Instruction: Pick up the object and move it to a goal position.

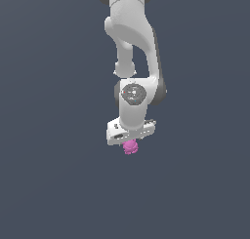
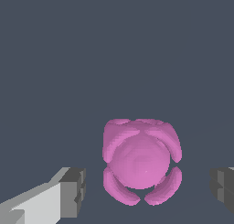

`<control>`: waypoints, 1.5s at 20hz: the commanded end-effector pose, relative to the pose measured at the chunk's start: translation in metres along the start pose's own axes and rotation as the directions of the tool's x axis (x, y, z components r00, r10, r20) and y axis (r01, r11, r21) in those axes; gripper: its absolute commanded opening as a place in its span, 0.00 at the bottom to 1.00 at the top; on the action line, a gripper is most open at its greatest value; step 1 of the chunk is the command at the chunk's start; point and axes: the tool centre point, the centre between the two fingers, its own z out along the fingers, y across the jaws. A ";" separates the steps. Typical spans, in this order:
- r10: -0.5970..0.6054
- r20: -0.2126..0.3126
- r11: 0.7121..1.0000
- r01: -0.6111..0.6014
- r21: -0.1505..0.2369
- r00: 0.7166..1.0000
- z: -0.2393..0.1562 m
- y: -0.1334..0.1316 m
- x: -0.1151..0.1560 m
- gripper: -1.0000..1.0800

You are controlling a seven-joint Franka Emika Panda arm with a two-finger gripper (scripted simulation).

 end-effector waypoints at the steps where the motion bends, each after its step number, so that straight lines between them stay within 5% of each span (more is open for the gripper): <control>1: -0.001 0.001 1.000 0.001 0.000 1.000 0.009 0.000 0.000 0.96; 12: -0.004 0.000 1.000 0.004 0.000 1.000 0.045 0.000 0.001 0.96; 13: -0.004 0.000 1.000 0.004 0.000 1.000 0.045 0.000 0.001 0.00; 30: -0.004 0.000 1.000 0.004 0.000 1.000 0.027 0.004 0.003 0.00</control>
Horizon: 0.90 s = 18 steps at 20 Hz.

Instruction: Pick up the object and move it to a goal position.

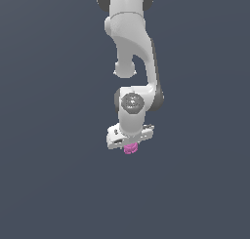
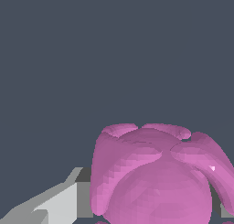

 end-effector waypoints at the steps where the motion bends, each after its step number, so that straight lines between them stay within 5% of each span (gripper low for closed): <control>1: 0.000 -0.002 1.000 0.000 -0.001 1.000 -0.012 0.003 0.002 0.00; 18: 0.000 -0.002 1.000 0.000 0.000 1.000 -0.147 0.037 0.021 0.00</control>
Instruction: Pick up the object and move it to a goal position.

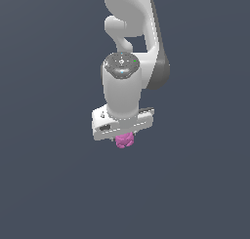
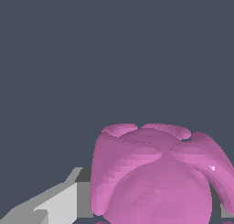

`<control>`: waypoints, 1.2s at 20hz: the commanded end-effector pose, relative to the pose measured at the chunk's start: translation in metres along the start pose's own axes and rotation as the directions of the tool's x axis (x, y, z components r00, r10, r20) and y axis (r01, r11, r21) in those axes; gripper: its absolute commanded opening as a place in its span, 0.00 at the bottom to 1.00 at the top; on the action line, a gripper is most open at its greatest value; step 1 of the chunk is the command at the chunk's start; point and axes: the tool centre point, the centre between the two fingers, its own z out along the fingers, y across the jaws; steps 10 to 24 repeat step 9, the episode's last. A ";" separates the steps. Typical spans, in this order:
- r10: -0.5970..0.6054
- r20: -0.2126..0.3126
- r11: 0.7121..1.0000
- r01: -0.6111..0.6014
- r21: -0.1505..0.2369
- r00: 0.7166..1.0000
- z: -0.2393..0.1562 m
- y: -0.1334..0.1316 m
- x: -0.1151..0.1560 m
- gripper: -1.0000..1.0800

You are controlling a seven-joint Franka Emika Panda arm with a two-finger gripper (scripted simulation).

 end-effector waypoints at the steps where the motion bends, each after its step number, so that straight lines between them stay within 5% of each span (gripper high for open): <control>1: 0.000 0.002 1.000 0.000 0.001 1.000 -0.014 0.003 0.002 0.00; 24: 0.000 0.002 1.000 0.000 0.001 1.000 -0.031 0.008 0.006 0.00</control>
